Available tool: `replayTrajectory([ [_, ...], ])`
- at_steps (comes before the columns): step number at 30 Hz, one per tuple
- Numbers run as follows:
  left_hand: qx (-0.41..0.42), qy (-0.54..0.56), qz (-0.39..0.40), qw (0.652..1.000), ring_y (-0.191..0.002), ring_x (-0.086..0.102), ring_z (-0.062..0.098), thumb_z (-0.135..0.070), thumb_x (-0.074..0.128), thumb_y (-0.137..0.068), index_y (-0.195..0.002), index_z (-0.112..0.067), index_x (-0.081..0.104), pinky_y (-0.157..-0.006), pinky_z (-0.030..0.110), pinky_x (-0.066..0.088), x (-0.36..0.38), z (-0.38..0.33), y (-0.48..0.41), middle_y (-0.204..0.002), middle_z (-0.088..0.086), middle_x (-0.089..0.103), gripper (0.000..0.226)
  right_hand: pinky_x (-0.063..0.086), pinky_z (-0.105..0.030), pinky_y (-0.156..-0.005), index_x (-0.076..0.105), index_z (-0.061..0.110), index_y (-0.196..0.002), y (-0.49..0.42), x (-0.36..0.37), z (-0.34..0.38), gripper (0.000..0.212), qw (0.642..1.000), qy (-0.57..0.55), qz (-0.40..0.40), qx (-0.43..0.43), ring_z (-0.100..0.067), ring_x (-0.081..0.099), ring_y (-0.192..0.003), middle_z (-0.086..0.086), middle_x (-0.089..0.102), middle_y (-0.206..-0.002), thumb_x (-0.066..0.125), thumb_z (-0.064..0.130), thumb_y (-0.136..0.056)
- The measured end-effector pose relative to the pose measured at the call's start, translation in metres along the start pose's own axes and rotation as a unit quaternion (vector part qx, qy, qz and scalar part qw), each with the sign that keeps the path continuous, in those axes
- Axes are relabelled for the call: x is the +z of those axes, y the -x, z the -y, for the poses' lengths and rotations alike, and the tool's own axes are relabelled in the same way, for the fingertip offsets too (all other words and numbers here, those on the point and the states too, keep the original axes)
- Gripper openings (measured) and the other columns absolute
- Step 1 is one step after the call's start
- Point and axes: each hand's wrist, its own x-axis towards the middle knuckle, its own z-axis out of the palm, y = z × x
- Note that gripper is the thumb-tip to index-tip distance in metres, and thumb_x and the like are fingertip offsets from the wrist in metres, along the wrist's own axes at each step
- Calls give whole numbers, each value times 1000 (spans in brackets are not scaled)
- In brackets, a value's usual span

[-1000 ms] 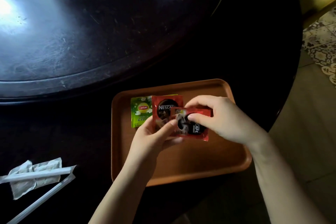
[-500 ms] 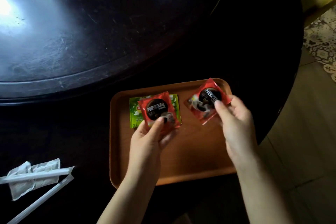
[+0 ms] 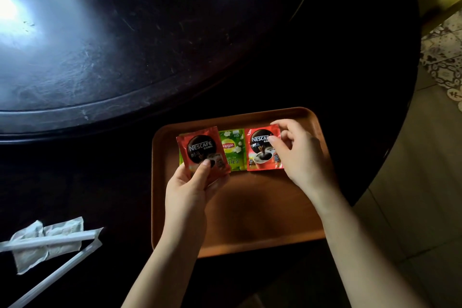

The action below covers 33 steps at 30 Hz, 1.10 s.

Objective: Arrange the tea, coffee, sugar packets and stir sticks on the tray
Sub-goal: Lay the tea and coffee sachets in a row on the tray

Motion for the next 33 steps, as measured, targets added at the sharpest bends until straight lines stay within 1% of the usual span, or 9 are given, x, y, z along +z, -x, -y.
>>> replayTrajectory([
  [5, -3, -11, -6, 1000, -87, 67, 25, -5, 53, -89, -90, -9, 62, -69, 30, 60, -2, 1, 0, -92, 12, 68, 10, 49, -24, -77, 56, 7, -118, -3, 5, 4, 31, 995, 83, -46, -34, -25, 61, -105, -14, 64, -114, 57, 14, -88],
  [12, -12, -11, 6, 1000, -80, 71, 19, -7, 55, -87, -100, -6, 62, -62, 27, 59, -2, 2, 1, -96, 12, 68, 15, 51, -32, -76, 57, 5, -116, -4, 16, 4, 31, 988, 138, -65, -29, -29, 61, -96, -15, 58, -113, 58, 18, -87],
  [14, -14, -8, 7, 1000, -77, 72, 17, -6, 55, -87, -99, -6, 62, -61, 26, 59, -1, 1, 2, -96, 13, 68, 14, 49, -28, -74, 56, 5, -117, -4, 17, 4, 33, 987, 144, -66, -25, -29, 61, -97, -16, 57, -115, 59, 18, -87],
  [17, -21, -14, 14, 1000, -84, 70, 19, -6, 56, -87, -106, -4, 60, -63, 27, 59, 0, 0, 4, -103, 16, 67, 20, 42, -21, -71, 55, 5, -119, -1, 17, 5, 37, 987, 140, -81, -27, -29, 62, -95, -17, 56, -116, 61, 18, -85],
  [21, -29, -9, 48, 998, -86, 70, 23, -10, 52, -90, -108, -6, 61, -65, 29, 60, 7, -4, 11, -100, 15, 71, 20, 38, -4, -64, 60, 7, -110, 10, 9, 15, 28, 993, 66, -80, -58, -19, 61, -82, -13, 62, -103, 58, 22, -87],
  [25, -65, 24, 98, 993, -78, 71, 20, -13, 46, -93, -96, -12, 65, -69, 34, 61, 20, -5, 21, -82, 7, 75, 19, 46, -4, -68, 63, 15, -105, 28, 4, 30, 21, 995, -86, 47, -25, -3, 63, -84, 2, 68, -95, 57, 25, -88],
  [29, -69, -18, 115, 991, -82, 72, 20, -20, 49, -91, -102, -14, 66, -67, 31, 61, 26, -1, 25, -93, 7, 75, 21, 41, 3, -61, 64, 20, -98, 34, -2, 30, 13, 992, -127, 23, 1, 18, 57, -75, 22, 60, -81, 60, 16, -86],
  [31, -29, -72, 109, 991, -83, 72, 18, -20, 52, -90, -96, -16, 68, -64, 28, 60, 27, 3, 25, -92, 7, 74, 18, 44, -2, -67, 63, 20, -98, 34, -7, 25, 13, 991, -135, -11, 19, 12, 60, -77, 17, 62, -82, 61, 16, -86],
  [33, 85, -179, 75, 977, -81, 71, 12, -19, 55, -89, -94, -17, 69, -67, 23, 58, 25, 8, 24, -87, -1, 73, 15, 50, -18, -76, 63, 17, -97, 29, -18, 16, 12, 987, -139, -69, 43, -7, 64, -84, 3, 66, -87, 61, 18, -85],
])
